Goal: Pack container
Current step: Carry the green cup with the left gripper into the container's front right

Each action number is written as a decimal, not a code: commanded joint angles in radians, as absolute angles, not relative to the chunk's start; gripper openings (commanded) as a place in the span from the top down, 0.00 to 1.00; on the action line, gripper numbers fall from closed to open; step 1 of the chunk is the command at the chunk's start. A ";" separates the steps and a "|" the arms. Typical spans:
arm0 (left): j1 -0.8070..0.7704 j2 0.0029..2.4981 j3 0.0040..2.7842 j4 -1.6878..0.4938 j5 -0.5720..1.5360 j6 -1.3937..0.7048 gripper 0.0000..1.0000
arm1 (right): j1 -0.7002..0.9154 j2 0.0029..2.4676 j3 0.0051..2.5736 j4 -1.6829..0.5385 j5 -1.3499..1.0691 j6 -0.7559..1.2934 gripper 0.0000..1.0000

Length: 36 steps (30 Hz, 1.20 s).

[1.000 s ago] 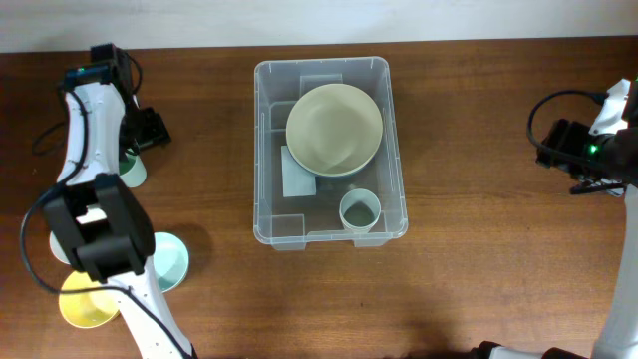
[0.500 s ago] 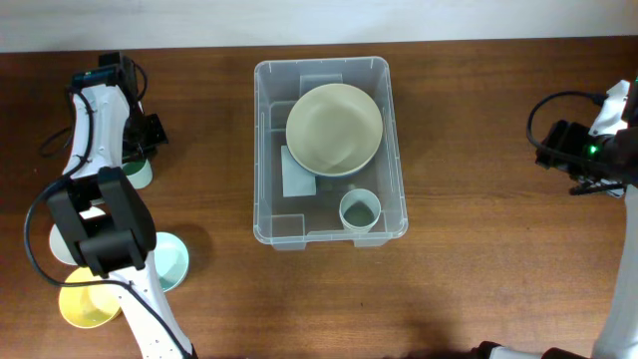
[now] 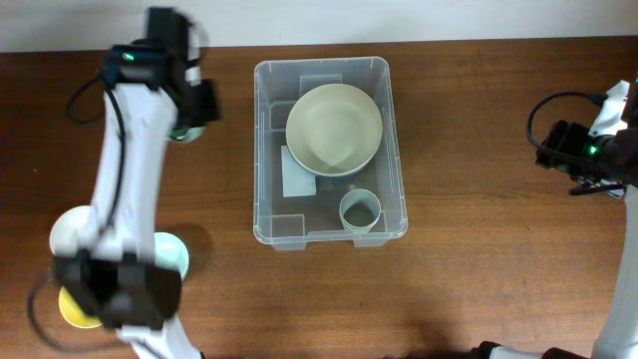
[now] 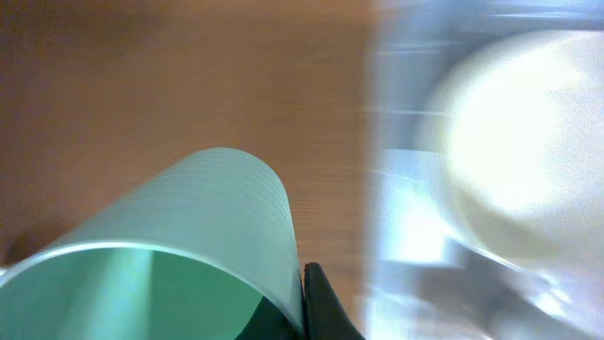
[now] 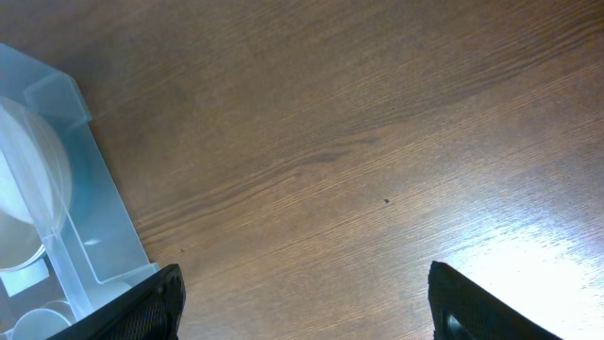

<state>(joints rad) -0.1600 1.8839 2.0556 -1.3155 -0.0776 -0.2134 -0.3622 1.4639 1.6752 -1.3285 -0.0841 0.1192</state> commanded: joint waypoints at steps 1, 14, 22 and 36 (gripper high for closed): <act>-0.346 1.771 2.067 -1.325 -0.039 -0.208 0.99 | -0.366 1.467 1.672 -1.329 -0.078 0.113 0.22; -0.821 1.903 2.059 -1.390 0.014 -0.216 0.99 | -0.366 1.467 1.672 -1.333 -0.078 0.113 0.22; -0.848 2.002 2.059 -1.407 0.014 -0.216 0.99 | -0.366 1.467 1.672 -1.336 -0.078 0.113 0.22; -0.842 2.021 2.060 -1.419 0.026 -0.215 0.27 | -0.366 1.467 1.672 -1.336 -0.078 0.113 0.22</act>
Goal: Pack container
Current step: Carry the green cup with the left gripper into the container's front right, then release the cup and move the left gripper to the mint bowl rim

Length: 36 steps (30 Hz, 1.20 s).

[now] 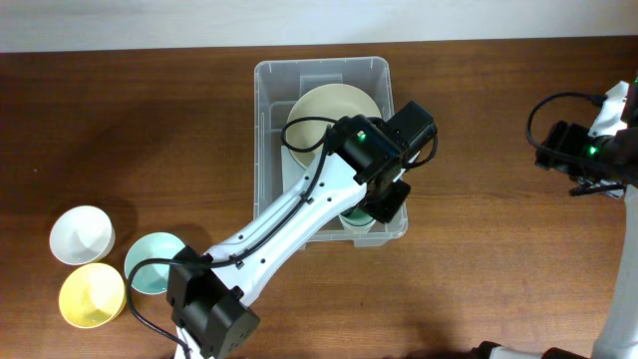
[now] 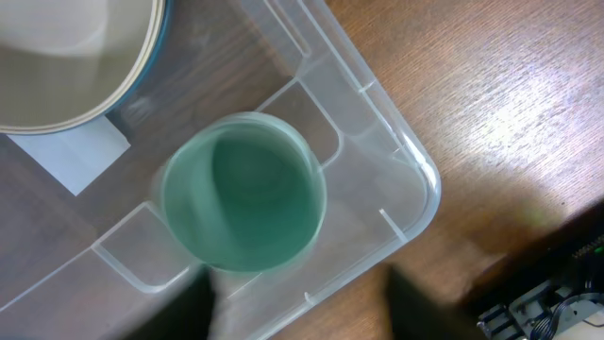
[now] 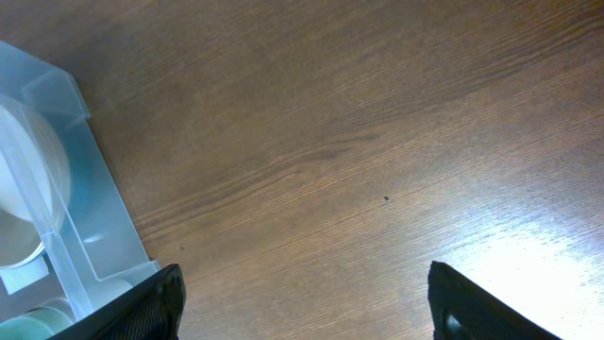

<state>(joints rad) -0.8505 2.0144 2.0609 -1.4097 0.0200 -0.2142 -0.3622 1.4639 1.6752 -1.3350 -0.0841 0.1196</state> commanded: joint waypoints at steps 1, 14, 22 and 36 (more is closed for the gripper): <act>-0.834 2.018 2.060 -1.426 0.011 -0.216 0.26 | -0.366 1.467 1.672 -1.336 -0.078 0.113 0.22; -0.347 1.757 2.060 -1.503 -0.216 -0.289 0.23 | -0.366 1.467 1.672 -1.336 -0.078 0.113 0.22; 0.047 1.737 1.991 -1.527 -0.116 -0.303 0.23 | -0.366 1.467 1.672 -1.336 -0.078 0.113 0.22; 0.147 1.737 1.424 -1.328 -0.056 -0.336 0.23 | -0.366 1.467 1.672 -1.336 -0.078 0.113 0.22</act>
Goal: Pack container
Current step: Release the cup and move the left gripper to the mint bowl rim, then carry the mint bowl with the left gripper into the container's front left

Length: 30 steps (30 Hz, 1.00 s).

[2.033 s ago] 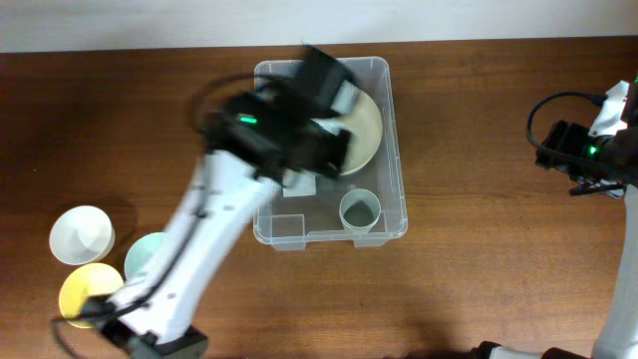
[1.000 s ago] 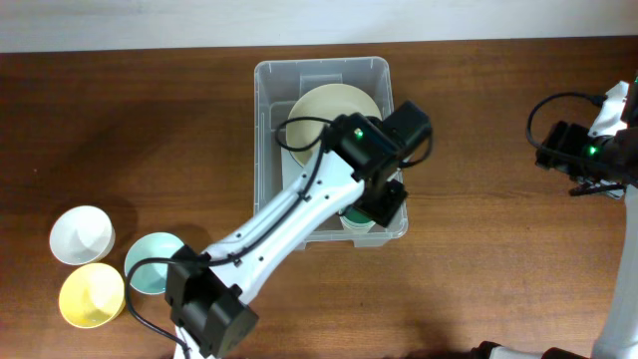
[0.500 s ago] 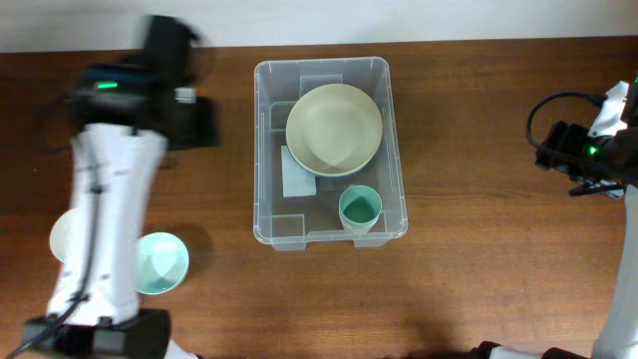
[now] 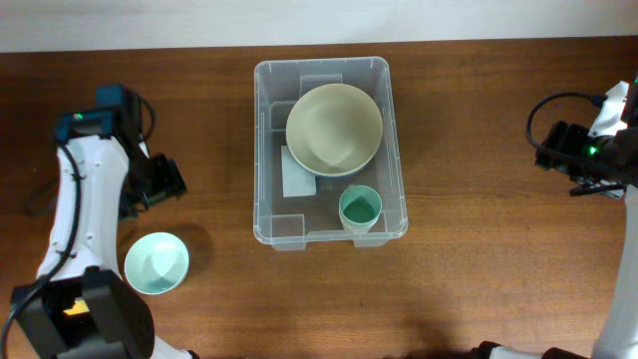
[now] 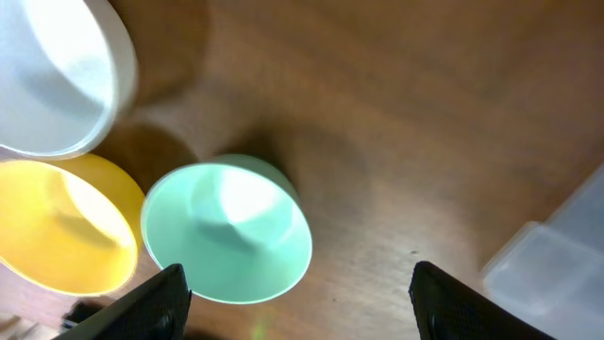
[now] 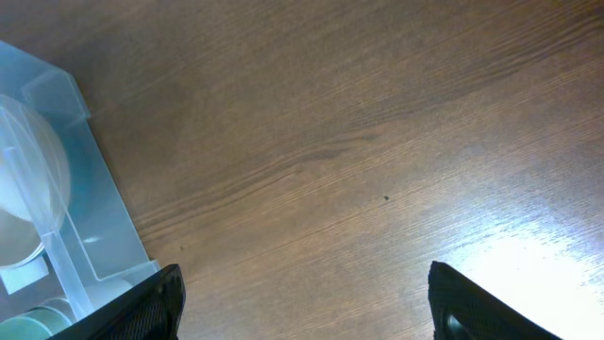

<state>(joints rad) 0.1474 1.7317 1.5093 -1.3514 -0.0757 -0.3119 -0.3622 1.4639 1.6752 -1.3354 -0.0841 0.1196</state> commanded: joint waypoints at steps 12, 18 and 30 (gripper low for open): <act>0.147 1.737 1.128 -1.163 -0.060 -0.371 0.23 | -0.366 1.467 1.672 -1.336 -0.078 0.113 0.22; 0.147 1.737 1.019 -1.035 -0.078 -0.371 0.24 | -0.366 1.467 1.672 -1.337 -0.078 0.113 0.22; 0.147 1.737 1.020 -0.965 -0.078 -0.371 0.99 | -0.366 1.467 1.672 -1.340 -0.078 0.113 0.22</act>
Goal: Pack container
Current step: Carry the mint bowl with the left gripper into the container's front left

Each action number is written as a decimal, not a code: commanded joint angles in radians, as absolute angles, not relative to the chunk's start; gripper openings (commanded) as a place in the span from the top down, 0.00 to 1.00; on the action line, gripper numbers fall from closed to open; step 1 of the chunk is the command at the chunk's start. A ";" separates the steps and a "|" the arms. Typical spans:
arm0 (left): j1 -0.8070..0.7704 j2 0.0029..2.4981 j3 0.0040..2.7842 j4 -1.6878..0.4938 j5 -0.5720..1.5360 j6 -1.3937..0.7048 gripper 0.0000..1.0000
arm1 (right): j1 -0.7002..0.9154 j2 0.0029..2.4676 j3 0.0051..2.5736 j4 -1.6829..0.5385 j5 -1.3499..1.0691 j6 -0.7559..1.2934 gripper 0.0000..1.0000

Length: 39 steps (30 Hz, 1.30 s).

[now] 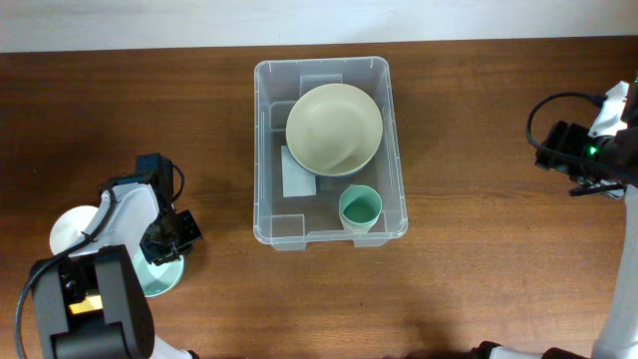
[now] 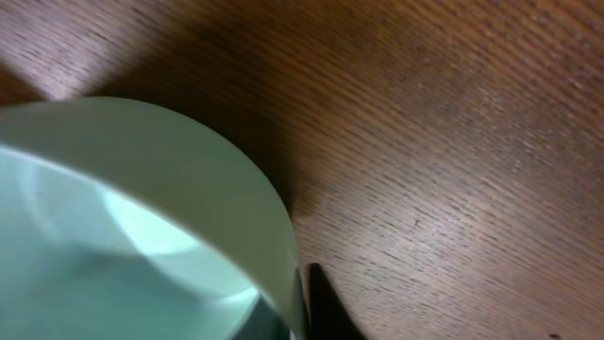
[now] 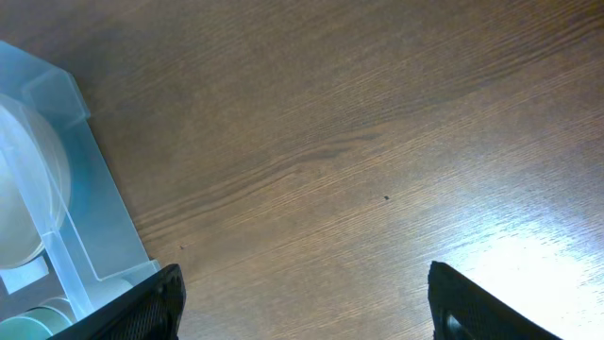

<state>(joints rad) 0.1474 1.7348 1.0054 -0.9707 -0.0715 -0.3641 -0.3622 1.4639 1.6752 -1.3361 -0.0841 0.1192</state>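
Observation:
The clear plastic container (image 1: 266, 150) stands mid-table. It holds a cream bowl (image 1: 334, 128), a white card (image 1: 297, 176) and a green cup (image 1: 360, 208) nested in another cup at the near right corner. A mint bowl (image 1: 162, 275) sits on the table at the near left. My left gripper (image 1: 167, 242) is shut on the mint bowl's (image 2: 142, 189) rim, one finger inside and one finger (image 2: 319, 304) outside. Far right, my right gripper (image 3: 302, 312) hangs open over bare wood, holding nothing.
A white bowl (image 1: 68, 231) sits left of the mint bowl, partly under my left arm. The container's corner (image 3: 57, 189) shows at the left of the right wrist view. The table's far edge runs along the top of the overhead view.
My left gripper was open above the table near the three bowls. Now it is lower and nearer, shut on the mint bowl's rim. The right arm has not moved.
My left gripper held a green cup left of the container. Then it was over the container's near right corner with the cup nested in the cup there. Then it was open back at the left over the bowls, and now grips the mint bowl.

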 commanded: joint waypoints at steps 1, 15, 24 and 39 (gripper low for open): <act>0.147 1.737 1.029 -0.965 -0.078 -0.371 0.99 | -0.366 1.467 1.672 -1.340 -0.078 0.113 0.22; -0.093 1.570 1.435 -1.075 -0.074 -0.370 0.99 | -0.366 1.467 1.672 -1.340 -0.078 0.113 0.22; -0.507 1.545 1.608 -1.084 -0.075 -0.366 0.99 | -0.366 1.467 1.672 -1.340 -0.078 0.113 0.22; -0.674 1.784 1.607 -1.177 0.064 -0.366 0.99 | -0.366 1.467 1.672 -1.344 -0.078 0.113 0.22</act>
<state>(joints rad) -0.6724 1.7538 1.6062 -1.1648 0.0032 -0.3641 -0.3622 1.4639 1.6752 -1.3399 -0.0841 0.1200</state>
